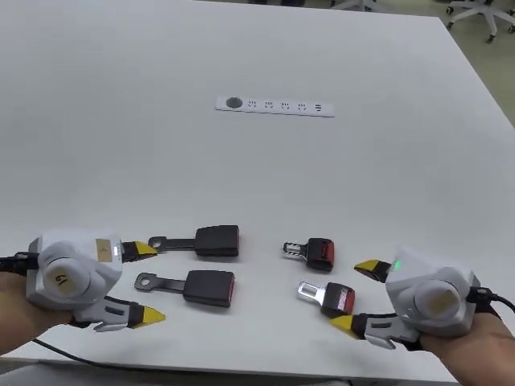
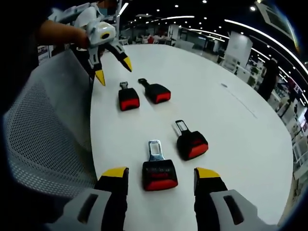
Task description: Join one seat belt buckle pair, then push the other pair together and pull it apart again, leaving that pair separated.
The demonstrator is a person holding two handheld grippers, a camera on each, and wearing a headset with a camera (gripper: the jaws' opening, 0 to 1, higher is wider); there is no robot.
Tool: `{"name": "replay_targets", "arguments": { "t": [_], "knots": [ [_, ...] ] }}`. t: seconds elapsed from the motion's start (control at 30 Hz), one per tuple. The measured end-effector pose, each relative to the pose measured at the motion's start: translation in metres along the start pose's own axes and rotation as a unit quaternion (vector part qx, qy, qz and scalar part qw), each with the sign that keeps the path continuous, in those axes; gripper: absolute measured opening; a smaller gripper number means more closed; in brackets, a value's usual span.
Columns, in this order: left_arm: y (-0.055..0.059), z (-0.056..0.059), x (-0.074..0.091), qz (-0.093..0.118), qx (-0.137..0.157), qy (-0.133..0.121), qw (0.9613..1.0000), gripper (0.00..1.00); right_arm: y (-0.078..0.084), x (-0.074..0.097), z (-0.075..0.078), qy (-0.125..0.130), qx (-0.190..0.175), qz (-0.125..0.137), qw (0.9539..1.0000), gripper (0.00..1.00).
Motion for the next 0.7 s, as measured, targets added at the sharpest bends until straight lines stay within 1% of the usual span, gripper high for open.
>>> {"name": "replay_targets", "arguments": {
  "t": [0.1,0.13,0.23,0.27,0.37,0.4,0.53,0.7],
  "knots": [
    [-0.003,0.001,-0.008,-0.005,-0.007,0.011,0.9999,0.54,0.000,-0.002,-0.001,-0.003,0.007,-0.006,1.0000,0.53],
    [-0.006,0.002,-0.009,-0.004,-0.005,0.013,0.9999,0.53,0.000,-0.004,-0.001,-0.003,0.011,-0.008,0.9999,0.53],
    [-0.012,0.004,-0.015,-0.004,-0.015,0.022,0.9996,0.51,-0.001,-0.005,-0.003,-0.009,0.013,-0.015,0.9998,0.49],
    [-0.016,0.006,-0.017,-0.006,-0.018,0.025,0.9995,0.51,-0.001,-0.006,-0.003,-0.012,0.015,-0.017,0.9997,0.48],
    [-0.018,0.008,-0.022,-0.007,-0.028,0.033,0.9990,0.50,-0.001,-0.009,-0.003,-0.014,0.022,-0.024,0.9994,0.47],
    [-0.021,0.009,-0.024,-0.008,-0.030,0.035,0.9989,0.50,-0.001,-0.009,-0.003,-0.016,0.023,-0.026,0.9993,0.46],
    [-0.024,0.005,-0.031,-0.005,-0.029,0.041,0.9987,0.49,0.002,-0.013,-0.001,-0.020,0.027,-0.036,0.9988,0.45],
    [-0.031,0.006,-0.040,-0.005,-0.045,0.053,0.9976,0.46,0.009,-0.017,0.001,-0.028,0.035,-0.052,0.9976,0.42]
  ]
}}
Point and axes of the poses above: the centre of the closed fingertips' face, and the gripper's own axes: x roughly backward along the fingers, z roughly to its right, y roughly out of its underside, the point moved 3 cm from there along x, roughly backward along the fingers, and after that the axes turned 11 degrees about -x, right-handed, at the moved point
